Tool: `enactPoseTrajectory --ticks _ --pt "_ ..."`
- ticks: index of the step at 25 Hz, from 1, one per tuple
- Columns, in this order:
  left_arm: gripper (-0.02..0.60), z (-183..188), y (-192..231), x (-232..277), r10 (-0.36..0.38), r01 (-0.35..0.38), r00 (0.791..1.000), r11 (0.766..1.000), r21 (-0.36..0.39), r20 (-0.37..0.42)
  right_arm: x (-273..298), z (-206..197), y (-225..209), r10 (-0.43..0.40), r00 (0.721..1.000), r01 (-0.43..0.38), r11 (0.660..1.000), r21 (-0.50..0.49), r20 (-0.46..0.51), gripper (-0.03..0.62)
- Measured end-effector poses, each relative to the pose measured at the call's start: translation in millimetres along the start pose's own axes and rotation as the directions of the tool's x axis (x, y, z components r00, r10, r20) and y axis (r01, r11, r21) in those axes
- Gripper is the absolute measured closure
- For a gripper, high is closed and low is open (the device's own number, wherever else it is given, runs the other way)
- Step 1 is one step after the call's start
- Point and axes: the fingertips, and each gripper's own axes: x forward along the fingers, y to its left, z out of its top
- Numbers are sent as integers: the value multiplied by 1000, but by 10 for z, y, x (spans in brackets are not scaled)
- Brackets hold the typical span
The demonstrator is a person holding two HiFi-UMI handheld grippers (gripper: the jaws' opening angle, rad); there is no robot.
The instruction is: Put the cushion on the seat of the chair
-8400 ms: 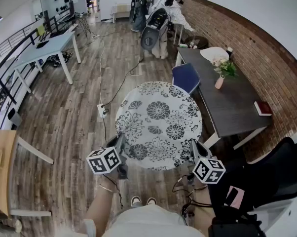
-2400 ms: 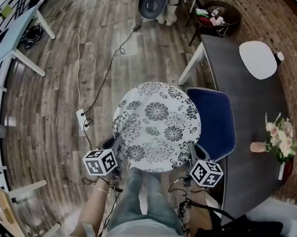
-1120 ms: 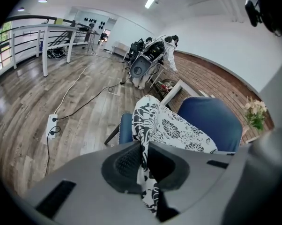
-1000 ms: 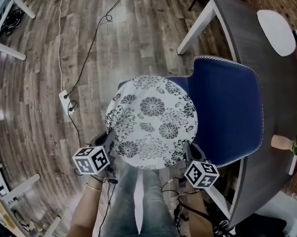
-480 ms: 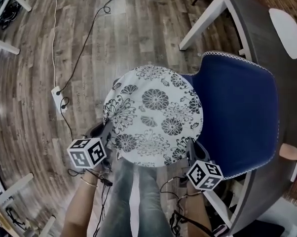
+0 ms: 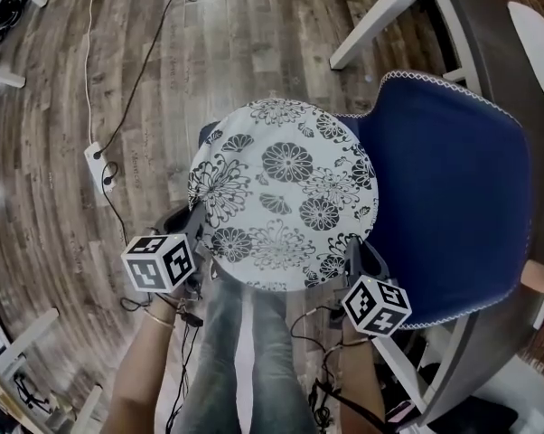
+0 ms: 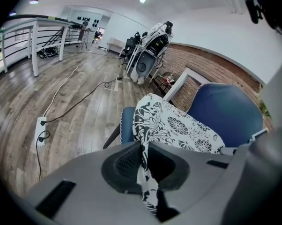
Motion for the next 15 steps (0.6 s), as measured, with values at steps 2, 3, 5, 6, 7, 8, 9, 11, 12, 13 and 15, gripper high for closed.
enactPoseTrajectory --ticks 2,3,5,6,7,8,9,11,12,13,15 --pt "566 -43 14 51 4 -4 1000 1000 13 -13 44 -65 -48 -8 1000 8 1000 19 -13 577" --pt "566 -53 17 65 4 -4 1000 1000 20 -20 58 -89 -61 -7 1000 8 999 42 -19 577" --pt "566 -46 35 83 6 -4 999 999 33 -32 90 -121 -74 -5 1000 7 995 95 -29 577" --pt "566 -36 50 91 7 -5 999 999 37 -36 108 -130 -81 -7 999 10 994 112 -33 577" --pt "566 -30 61 96 8 -6 999 999 40 -39 119 -136 -91 -11 999 16 993 120 -36 577" --pt "566 -33 67 97 9 -7 999 999 40 -44 122 -145 -105 -16 999 21 992 122 -42 577" --pt "566 -43 69 97 9 -8 999 999 39 -49 120 -159 -119 -21 999 27 992 122 -50 577" --pt "566 -57 74 114 10 -8 998 999 41 -57 140 -191 -139 -28 997 36 992 124 -65 577" --pt "566 -59 84 132 12 -9 998 999 44 -58 167 -205 -144 -32 997 40 992 123 -70 576" --pt "566 -64 97 150 15 -12 998 999 47 -58 197 -222 -151 -37 997 45 992 119 -73 576" --pt "566 -84 116 172 23 -19 998 998 55 -62 239 -263 -169 -51 995 59 992 109 -81 576"
